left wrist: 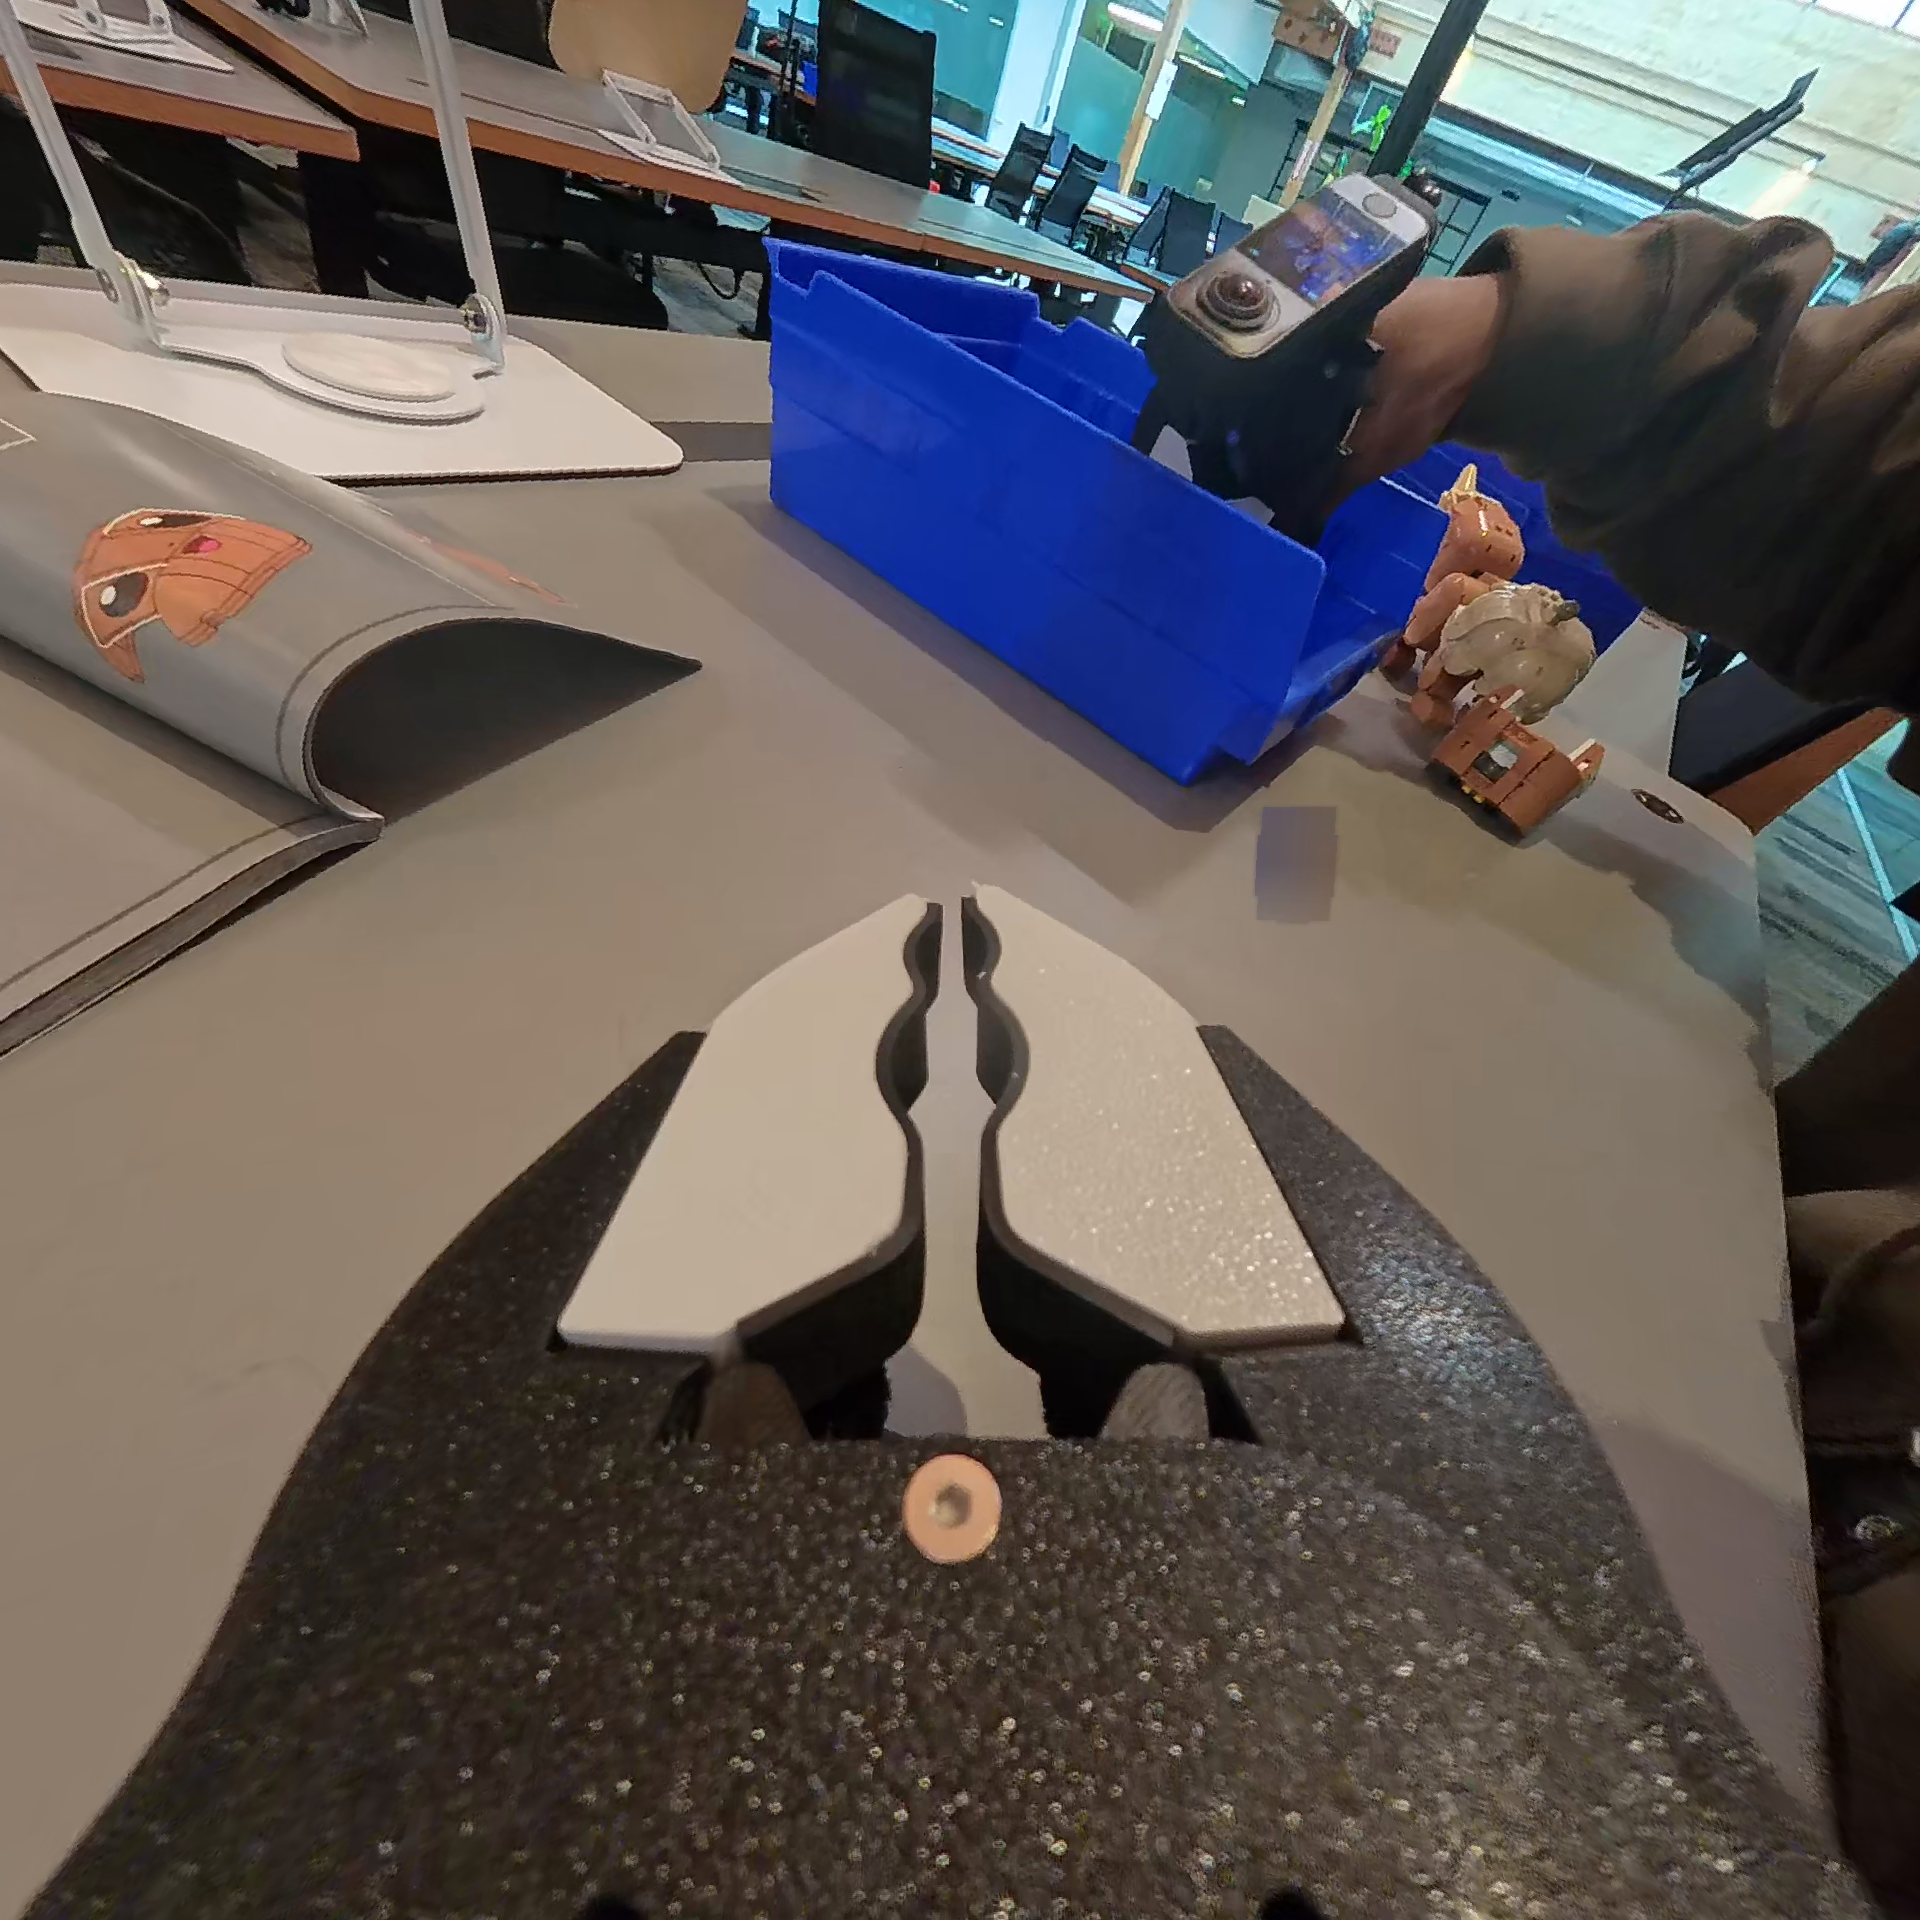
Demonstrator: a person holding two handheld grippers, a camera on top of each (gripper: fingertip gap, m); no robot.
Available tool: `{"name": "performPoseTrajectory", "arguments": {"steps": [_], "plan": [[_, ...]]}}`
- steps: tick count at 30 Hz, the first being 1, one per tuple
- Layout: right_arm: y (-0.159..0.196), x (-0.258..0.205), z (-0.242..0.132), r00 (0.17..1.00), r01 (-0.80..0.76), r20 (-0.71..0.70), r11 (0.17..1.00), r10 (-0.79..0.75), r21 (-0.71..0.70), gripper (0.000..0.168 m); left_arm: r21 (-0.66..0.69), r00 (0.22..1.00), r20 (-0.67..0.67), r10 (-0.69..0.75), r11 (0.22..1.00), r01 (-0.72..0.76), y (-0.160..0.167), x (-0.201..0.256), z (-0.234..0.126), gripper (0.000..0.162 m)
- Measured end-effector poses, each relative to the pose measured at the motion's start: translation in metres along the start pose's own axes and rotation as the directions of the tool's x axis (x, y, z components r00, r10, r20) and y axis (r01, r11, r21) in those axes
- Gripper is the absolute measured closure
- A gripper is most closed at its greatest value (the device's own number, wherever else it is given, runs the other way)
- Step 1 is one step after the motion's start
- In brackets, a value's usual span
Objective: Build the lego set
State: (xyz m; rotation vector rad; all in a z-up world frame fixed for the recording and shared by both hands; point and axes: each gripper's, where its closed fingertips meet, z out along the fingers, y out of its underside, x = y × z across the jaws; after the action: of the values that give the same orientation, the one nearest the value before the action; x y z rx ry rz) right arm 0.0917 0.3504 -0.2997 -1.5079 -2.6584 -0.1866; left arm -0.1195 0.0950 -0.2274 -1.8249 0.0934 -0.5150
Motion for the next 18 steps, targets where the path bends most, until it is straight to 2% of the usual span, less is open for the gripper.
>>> {"name": "performPoseTrajectory", "arguments": {"steps": [7, 10, 13, 15, 16, 18], "plan": [[0.002, -0.001, -0.001, 0.998, -0.068, 0.011, 0.998, 0.068, -0.012, 0.152, 0.018, 1.000, -0.013, 0.019, 1.000, -0.019, -0.003, 0.007, -0.003, 0.159], [0.000, -0.003, -0.016, 0.993, -0.116, -0.020, 0.993, 0.116, 0.035, 0.152, 0.053, 1.000, -0.015, 0.009, 0.999, -0.008, -0.007, 0.009, -0.010, 0.159], [-0.017, -0.022, -0.051, 0.985, -0.165, -0.020, 0.970, 0.171, 0.177, 0.152, 0.105, 0.999, -0.037, -0.001, 0.994, 0.005, -0.010, 0.015, -0.020, 0.158], [-0.046, -0.052, -0.083, 0.980, -0.197, 0.044, 0.919, 0.193, 0.341, 0.152, 0.147, 0.999, -0.049, 0.022, 0.989, -0.015, -0.012, 0.023, -0.027, 0.158], [-0.064, -0.070, -0.101, 0.975, -0.222, 0.094, 0.870, 0.201, 0.440, 0.152, 0.168, 0.998, -0.043, 0.048, 0.985, -0.040, -0.014, 0.027, -0.030, 0.157], [-0.106, -0.110, -0.136, 0.950, -0.307, 0.249, 0.714, 0.189, 0.629, 0.152, 0.215, 0.993, -0.035, 0.115, 0.971, -0.105, -0.017, 0.037, -0.035, 0.154]]}}
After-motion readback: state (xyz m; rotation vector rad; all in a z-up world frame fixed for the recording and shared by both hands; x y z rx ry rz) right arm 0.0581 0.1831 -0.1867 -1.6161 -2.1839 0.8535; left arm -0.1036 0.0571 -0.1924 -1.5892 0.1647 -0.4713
